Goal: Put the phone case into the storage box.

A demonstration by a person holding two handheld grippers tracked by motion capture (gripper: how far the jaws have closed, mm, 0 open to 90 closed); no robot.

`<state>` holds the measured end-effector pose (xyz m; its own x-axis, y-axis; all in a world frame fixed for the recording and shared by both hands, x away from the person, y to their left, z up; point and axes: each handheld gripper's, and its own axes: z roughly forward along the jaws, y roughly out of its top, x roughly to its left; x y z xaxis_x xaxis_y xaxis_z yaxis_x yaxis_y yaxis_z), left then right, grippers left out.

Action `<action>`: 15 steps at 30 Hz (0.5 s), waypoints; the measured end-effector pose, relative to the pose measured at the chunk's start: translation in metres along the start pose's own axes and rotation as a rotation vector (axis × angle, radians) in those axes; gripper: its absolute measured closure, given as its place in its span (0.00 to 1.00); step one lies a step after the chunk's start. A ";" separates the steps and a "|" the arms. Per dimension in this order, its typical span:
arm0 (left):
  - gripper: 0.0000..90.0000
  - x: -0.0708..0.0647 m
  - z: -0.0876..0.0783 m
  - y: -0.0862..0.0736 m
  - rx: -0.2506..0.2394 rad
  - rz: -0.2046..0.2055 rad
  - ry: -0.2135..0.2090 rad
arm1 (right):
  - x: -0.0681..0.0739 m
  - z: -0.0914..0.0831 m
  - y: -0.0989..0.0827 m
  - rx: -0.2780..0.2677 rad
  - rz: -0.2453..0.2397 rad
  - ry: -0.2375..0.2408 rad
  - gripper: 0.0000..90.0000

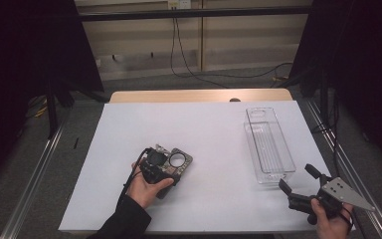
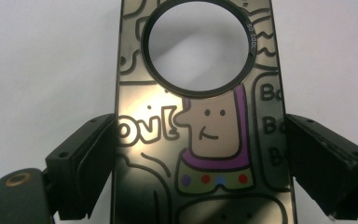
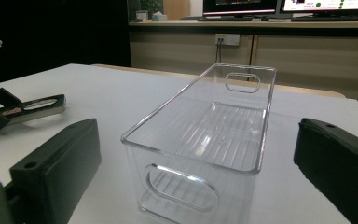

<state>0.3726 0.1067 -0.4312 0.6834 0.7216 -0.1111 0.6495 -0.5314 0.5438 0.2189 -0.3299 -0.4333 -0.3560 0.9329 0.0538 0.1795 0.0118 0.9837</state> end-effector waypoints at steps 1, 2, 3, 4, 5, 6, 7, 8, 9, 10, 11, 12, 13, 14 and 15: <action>0.14 0.000 -0.001 0.000 -0.007 0.007 -0.006 | 0.000 0.000 0.000 -0.001 0.000 0.000 0.00; 0.14 0.000 -0.002 0.000 -0.020 0.012 -0.014 | 0.000 0.000 0.000 -0.001 0.000 0.000 0.00; 0.14 -0.001 -0.002 0.000 -0.034 0.012 -0.024 | 0.000 0.000 0.000 -0.001 0.000 -0.001 0.00; 0.14 -0.001 -0.003 0.000 -0.041 0.016 -0.026 | 0.000 0.000 0.000 -0.001 0.000 0.000 0.00; 0.14 -0.002 -0.004 0.000 -0.053 0.017 -0.029 | 0.000 0.000 0.000 0.000 -0.002 0.000 0.00; 0.14 -0.002 -0.005 0.000 -0.066 0.020 -0.035 | 0.000 0.000 0.000 0.000 -0.002 0.000 0.00; 0.14 -0.002 -0.006 0.000 -0.079 0.022 -0.050 | 0.000 0.000 0.000 0.000 0.000 0.000 0.00; 0.14 -0.003 -0.007 0.000 -0.089 0.025 -0.044 | 0.000 0.000 0.000 -0.001 0.001 0.000 0.00; 0.14 -0.003 -0.008 0.000 -0.097 0.034 -0.049 | 0.000 0.000 0.000 -0.001 0.001 0.000 0.00; 0.14 -0.003 -0.009 0.000 -0.107 0.040 -0.058 | 0.000 0.000 0.000 -0.001 0.000 0.001 0.00; 0.14 -0.003 -0.010 0.000 -0.118 0.042 -0.063 | 0.000 0.000 0.000 -0.001 0.000 0.001 0.00; 0.14 -0.004 -0.012 0.000 -0.128 0.042 -0.060 | 0.000 0.000 0.000 -0.001 0.000 0.001 0.00; 0.14 -0.004 -0.013 0.000 -0.137 0.055 -0.057 | 0.001 0.000 0.000 -0.001 0.001 0.001 0.00; 0.14 -0.004 -0.014 0.000 -0.148 0.053 -0.068 | 0.001 0.000 0.000 -0.001 0.002 0.001 0.00; 0.14 -0.005 -0.016 0.000 -0.161 0.069 -0.065 | 0.001 0.000 0.000 -0.002 0.003 0.000 0.00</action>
<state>0.3638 0.1105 -0.4175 0.7483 0.6525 -0.1195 0.5417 -0.4971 0.6778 0.2182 -0.3294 -0.4329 -0.3557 0.9329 0.0570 0.1787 0.0080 0.9839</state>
